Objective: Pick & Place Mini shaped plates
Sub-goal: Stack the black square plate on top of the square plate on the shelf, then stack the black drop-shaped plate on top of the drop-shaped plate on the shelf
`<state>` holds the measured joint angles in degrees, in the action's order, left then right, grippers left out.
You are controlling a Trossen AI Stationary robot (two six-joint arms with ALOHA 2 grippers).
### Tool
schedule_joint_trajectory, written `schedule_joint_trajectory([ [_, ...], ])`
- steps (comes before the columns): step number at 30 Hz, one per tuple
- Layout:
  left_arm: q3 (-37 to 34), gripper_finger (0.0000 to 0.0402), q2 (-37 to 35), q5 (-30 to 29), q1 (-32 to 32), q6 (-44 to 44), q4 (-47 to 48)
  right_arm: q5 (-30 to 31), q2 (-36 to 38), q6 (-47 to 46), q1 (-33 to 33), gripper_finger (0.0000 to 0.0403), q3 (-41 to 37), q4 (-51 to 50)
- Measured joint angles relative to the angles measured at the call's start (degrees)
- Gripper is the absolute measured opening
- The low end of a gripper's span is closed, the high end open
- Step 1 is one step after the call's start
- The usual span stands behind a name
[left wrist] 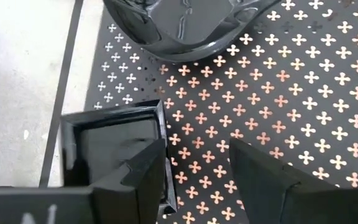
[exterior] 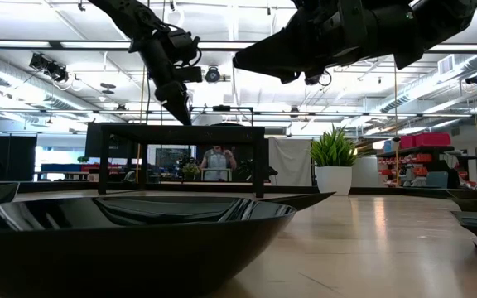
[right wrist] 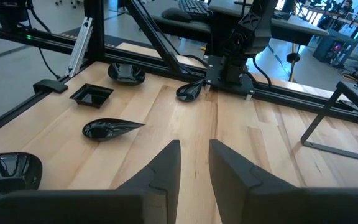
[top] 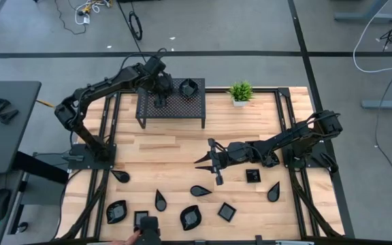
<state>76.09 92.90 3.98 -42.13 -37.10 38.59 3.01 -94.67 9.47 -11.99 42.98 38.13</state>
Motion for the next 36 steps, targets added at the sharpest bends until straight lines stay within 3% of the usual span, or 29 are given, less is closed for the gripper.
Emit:
schedule_joint_trajectory([
  [7,0.0,0.0183,-1.02,0.05,0.35,0.4,1.06,0.0,0.0,0.02,-0.02,0.0086,0.0,0.04],
  [13,0.0,0.0183,-5.94,-1.24,2.42,0.65,0.79,0.0,0.0,0.02,0.02,0.0086,0.0,0.16],
  [20,0.04,0.0183,-13.85,-0.07,9.2,10.88,5.32,0.0,0.0,0.02,0.02,0.0086,0.0,0.26],
  [24,-0.82,0.0183,-16.7,1.87,17.74,18.63,9.84,0.0,0.0,0.02,0.02,0.0086,0.0,0.26],
  [27,-5.02,0.0183,-19.21,-0.19,26.31,25.61,9.78,0.0,0.0,0.02,0.02,0.0086,0.0,0.32],
  [32,-13.61,0.0183,-21.42,-11.14,43.69,43.41,8.75,0.0,0.0,-0.11,0.0,0.0086,0.0,0.41],
  [36,-19.25,0.0183,-21.44,-17.84,57.55,65.8,8.94,0.0,0.0,-1.38,0.0,0.0086,0.0,0.47],
])
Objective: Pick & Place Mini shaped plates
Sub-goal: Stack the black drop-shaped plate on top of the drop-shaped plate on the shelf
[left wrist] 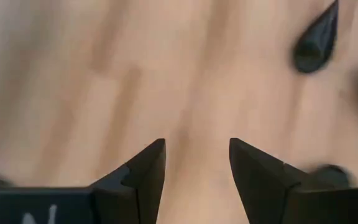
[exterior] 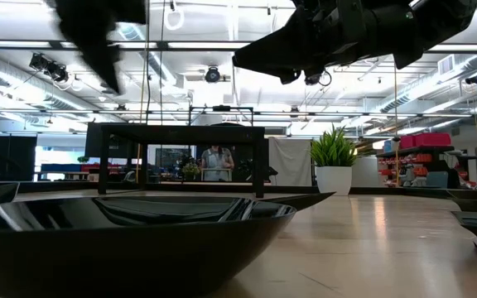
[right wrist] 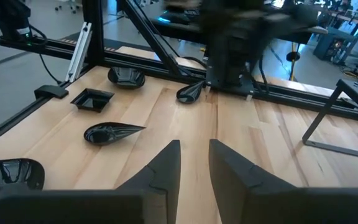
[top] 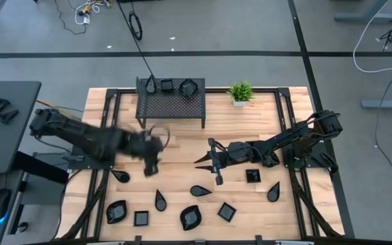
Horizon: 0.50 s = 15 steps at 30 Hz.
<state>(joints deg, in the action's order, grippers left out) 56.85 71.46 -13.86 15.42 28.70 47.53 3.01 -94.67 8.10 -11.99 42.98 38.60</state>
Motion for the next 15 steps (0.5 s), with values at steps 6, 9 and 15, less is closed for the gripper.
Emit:
schedule_joint_trajectory([
  [6,-8.52,0.0183,0.61,-3.27,18.75,43.57,-9.06,0.0,0.0,1.57,0.09,0.0086,0.0,0.52],
  [9,-13.88,0.0183,1.28,-3.33,24.71,62.98,-21.32,0.0,0.0,2.62,0.35,0.0086,0.0,2.0],
  [15,-20.91,0.0183,5.27,0.61,28.62,77.9,-37.28,0.0,0.02,3.98,1.34,0.0086,0.0,3.67],
])
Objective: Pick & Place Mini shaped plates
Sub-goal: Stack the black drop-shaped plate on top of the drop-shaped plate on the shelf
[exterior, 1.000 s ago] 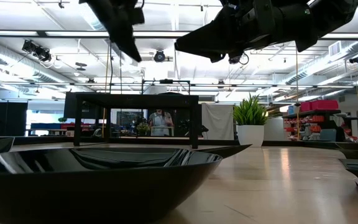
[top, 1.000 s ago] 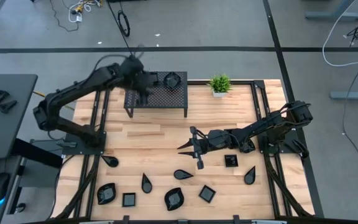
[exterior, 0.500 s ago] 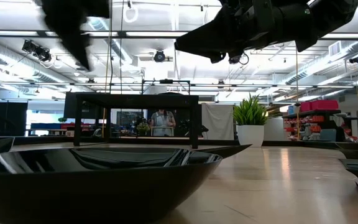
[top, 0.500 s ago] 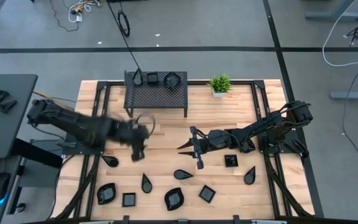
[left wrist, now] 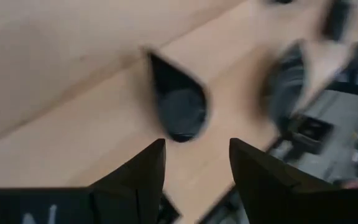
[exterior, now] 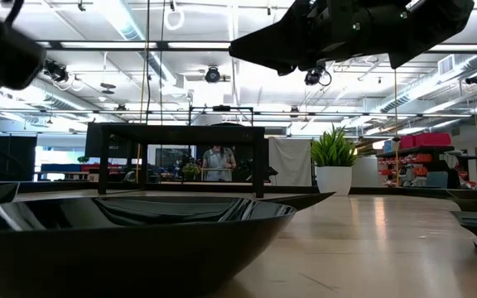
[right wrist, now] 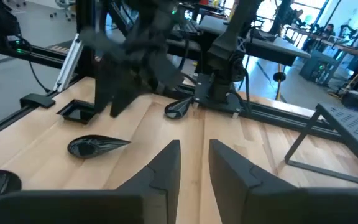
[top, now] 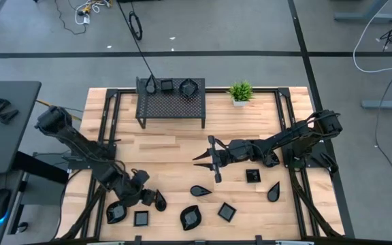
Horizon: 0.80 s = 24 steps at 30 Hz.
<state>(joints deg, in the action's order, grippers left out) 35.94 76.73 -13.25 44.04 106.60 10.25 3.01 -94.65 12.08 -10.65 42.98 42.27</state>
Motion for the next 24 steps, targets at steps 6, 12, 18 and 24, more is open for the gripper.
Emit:
schedule_joint_trajectory([
  [6,0.65,0.0183,5.64,4.42,-2.02,0.68,-0.28,0.0,0.0,-1.11,0.52,0.0086,0.0,0.02],
  [12,3.91,0.0179,11.31,7.89,-4.35,-2.43,1.28,0.0,0.0,-1.09,0.52,0.0086,0.0,-0.13],
  [18,6.25,0.0159,14.54,7.07,-5.27,-4.18,2.77,0.0,0.0,-0.9,0.5,0.0086,0.0,-0.29],
  [24,6.65,0.0112,14.77,5.44,-5.36,-4.08,3.88,0.0,0.0,-0.9,0.5,0.0086,0.0,-0.33],
])
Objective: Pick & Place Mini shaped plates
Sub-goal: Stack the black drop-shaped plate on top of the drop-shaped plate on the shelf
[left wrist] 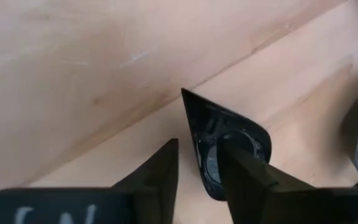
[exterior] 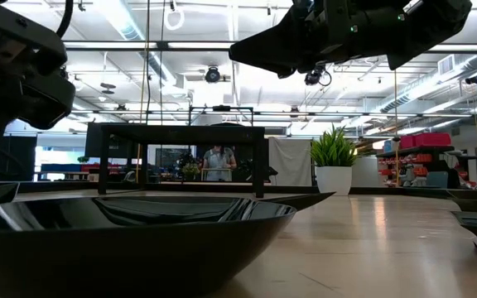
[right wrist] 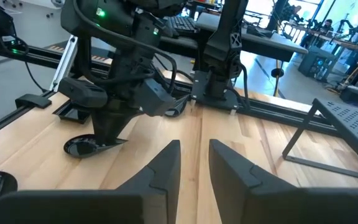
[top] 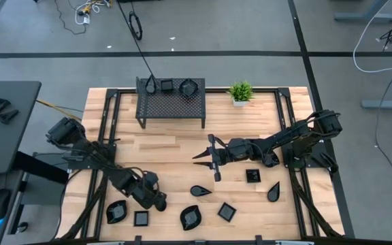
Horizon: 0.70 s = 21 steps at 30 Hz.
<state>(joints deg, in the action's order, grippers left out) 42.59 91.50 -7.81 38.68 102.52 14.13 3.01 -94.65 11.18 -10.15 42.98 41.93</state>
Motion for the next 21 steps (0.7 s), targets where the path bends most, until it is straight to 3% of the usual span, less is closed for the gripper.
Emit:
schedule_joint_trajectory([
  [11,0.0,0.0012,-2.28,-0.02,-0.39,-0.92,-0.1,0.0,0.0,-0.17,0.0,0.0086,0.0,-0.01],
  [17,-0.03,0.0014,-9.51,0.29,-3.96,-6.79,3.74,0.0,0.0,-0.17,0.0,0.0086,0.0,0.0],
  [21,-0.03,0.0012,-17.4,3.02,-9.68,-13.52,10.11,0.0,0.0,-0.17,0.0,0.0086,0.0,-0.01],
])
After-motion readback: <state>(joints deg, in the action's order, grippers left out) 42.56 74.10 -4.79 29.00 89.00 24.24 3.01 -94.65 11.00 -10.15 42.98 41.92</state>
